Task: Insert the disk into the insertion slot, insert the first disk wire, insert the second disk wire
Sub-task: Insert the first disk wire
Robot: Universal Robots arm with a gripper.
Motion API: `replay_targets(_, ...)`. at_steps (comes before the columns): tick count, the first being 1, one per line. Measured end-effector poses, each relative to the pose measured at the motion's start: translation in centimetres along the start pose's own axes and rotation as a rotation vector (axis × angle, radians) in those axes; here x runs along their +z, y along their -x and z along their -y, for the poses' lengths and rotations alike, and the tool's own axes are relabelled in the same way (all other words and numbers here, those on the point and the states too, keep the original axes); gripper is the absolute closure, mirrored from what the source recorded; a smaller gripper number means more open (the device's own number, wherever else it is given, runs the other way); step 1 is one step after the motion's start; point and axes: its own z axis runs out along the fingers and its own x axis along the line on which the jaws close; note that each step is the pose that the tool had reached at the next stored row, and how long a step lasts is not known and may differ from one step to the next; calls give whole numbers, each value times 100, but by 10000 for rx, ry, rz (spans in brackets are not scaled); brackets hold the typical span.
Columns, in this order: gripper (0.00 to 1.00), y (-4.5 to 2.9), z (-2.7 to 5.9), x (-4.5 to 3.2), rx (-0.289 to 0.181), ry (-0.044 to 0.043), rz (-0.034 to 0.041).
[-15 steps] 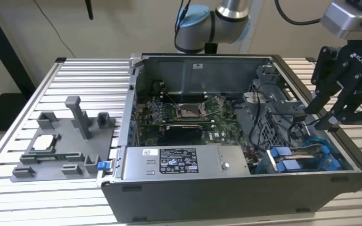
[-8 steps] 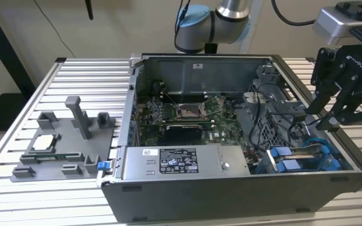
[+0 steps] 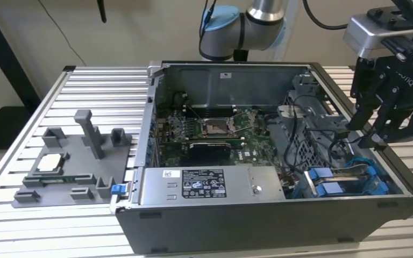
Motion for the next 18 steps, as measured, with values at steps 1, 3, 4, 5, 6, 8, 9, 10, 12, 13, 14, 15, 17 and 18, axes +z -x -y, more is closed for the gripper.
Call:
replay_targets(1, 0, 2, -2, 2, 0, -1, 3)
replay_targets(3, 0, 2, -2, 1, 0, -3, 6)
replay_targets(4, 0, 2, -2, 2, -1, -2, 8)
replay_targets(5, 0, 2, -2, 2, 0, -2, 10)
replay_targets(6, 0, 3, -3, 1, 1, -2, 9)
replay_targets(8, 0, 9, -4, 1, 0, -3, 8)
replay_targets(9, 0, 15, -8, 2, 1, -3, 9)
replay_targets(10, 0, 21, -12, 3, 3, -3, 10)
replay_targets(12, 0, 33, -21, 4, 0, -3, 10)
replay_targets(13, 0, 38, -29, 4, 1, -2, 10)
replay_targets(14, 0, 44, -36, 4, 1, -2, 9)
replay_targets(15, 0, 49, -45, 4, 2, -3, 9)
replay_targets(17, 0, 57, -61, 4, 3, -3, 9)
replay_targets(18, 0, 61, -69, 5, 3, -3, 10)
